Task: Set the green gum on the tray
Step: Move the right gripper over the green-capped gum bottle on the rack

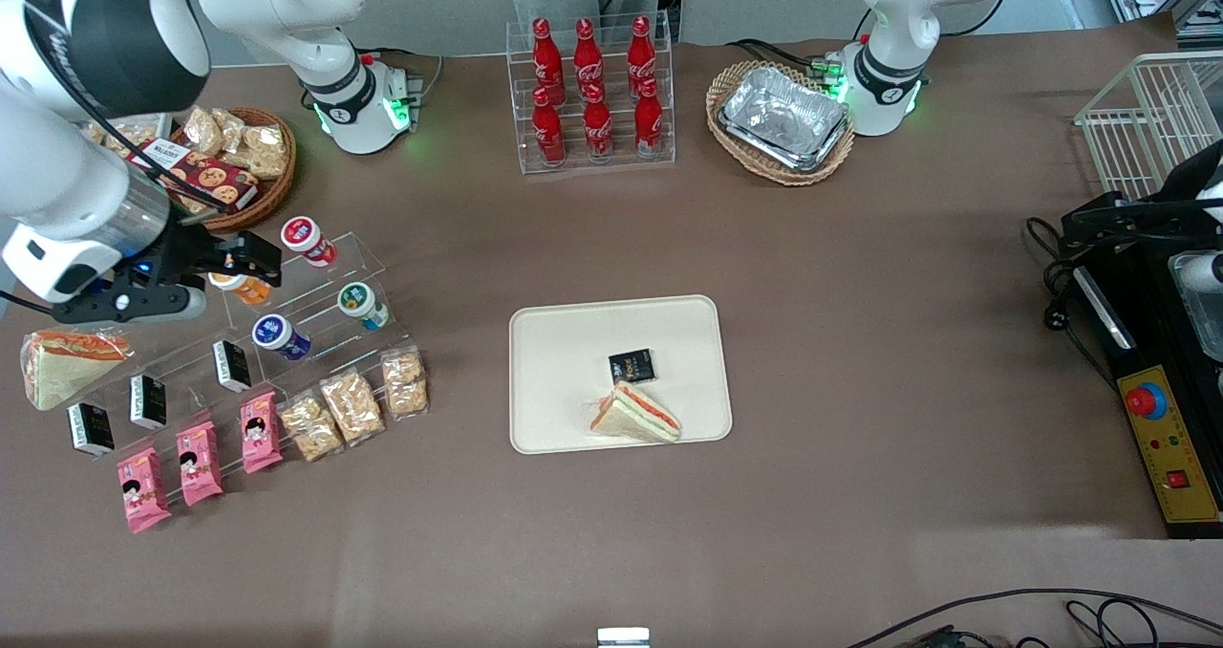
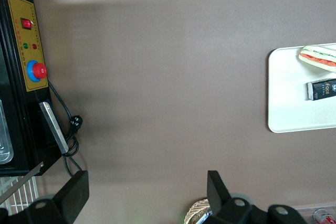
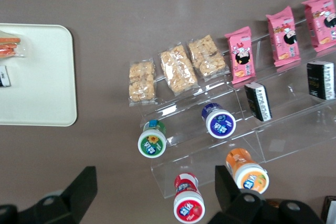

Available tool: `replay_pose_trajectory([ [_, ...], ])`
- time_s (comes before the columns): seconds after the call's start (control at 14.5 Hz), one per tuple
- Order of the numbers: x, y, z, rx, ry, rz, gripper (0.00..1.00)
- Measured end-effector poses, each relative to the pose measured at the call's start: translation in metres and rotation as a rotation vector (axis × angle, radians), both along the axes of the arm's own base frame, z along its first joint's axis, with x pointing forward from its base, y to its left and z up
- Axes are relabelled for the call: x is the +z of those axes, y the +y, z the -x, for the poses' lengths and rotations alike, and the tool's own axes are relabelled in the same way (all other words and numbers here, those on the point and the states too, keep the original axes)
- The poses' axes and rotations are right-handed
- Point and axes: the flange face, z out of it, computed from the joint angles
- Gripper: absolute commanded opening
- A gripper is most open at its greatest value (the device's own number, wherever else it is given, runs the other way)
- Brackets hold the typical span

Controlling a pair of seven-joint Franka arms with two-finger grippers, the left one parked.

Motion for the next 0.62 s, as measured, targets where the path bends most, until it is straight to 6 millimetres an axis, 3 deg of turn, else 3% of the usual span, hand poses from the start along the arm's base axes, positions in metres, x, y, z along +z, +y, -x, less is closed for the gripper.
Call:
replay_pose_trajectory([
  [0.62,-0.086,0.004,0.023,0.008,-0.022,0.000,1.00],
])
